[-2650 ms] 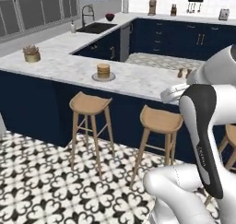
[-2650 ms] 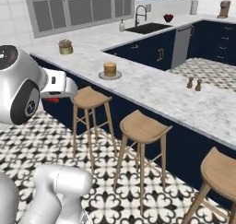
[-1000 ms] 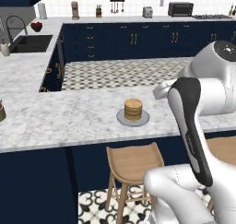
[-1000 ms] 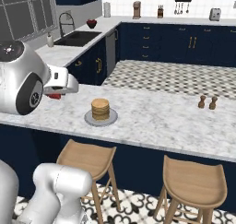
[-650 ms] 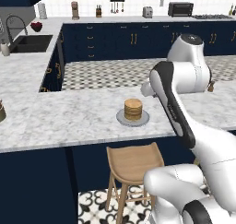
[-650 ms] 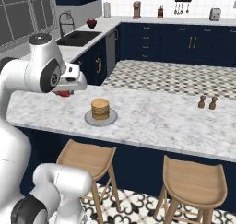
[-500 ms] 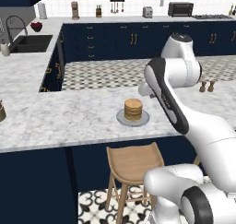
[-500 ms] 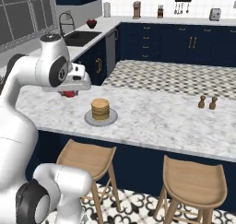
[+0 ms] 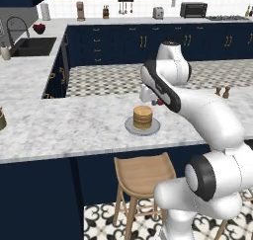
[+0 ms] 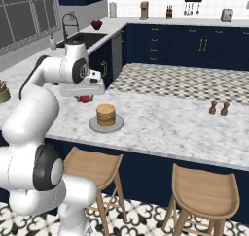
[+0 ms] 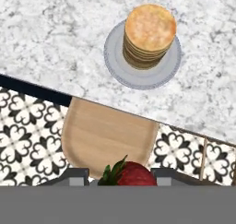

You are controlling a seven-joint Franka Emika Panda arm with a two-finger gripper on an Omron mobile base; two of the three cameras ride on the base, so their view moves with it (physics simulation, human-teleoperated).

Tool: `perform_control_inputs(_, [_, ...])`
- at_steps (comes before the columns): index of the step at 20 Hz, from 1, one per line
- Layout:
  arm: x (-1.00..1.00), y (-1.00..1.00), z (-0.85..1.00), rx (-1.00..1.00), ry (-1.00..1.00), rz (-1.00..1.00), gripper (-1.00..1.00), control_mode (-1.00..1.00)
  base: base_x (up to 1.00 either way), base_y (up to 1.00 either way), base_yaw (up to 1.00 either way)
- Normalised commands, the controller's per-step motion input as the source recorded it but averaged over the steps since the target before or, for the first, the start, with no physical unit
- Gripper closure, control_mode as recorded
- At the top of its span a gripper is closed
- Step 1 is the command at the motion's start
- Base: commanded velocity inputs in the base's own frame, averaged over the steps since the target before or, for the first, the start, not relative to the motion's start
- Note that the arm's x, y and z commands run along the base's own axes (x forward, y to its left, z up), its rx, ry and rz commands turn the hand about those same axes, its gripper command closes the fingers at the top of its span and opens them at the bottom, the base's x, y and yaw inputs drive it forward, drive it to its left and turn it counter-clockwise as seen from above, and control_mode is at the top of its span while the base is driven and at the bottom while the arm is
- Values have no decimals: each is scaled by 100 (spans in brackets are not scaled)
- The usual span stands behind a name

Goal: Take the strawberry from the fridge and place it on top of the pancake, located on the dining counter.

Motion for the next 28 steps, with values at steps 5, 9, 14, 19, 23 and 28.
perform_control_inputs(5, [98,0,-53,0,4,0,100,-100,0,0,0])
perform_control_inputs(9, [79,-1,-45,0,0,0,100,-100,0,0,0])
perform_control_inputs(14, [80,0,-46,0,0,0,100,-100,0,0,0])
perform_control_inputs(19, [57,-9,-38,0,0,0,100,-100,0,0,0])
perform_control_inputs(23, [62,-8,-34,0,0,0,100,-100,0,0,0])
perform_control_inputs(28, [25,-1,-22,0,0,0,100,-100,0,0,0])
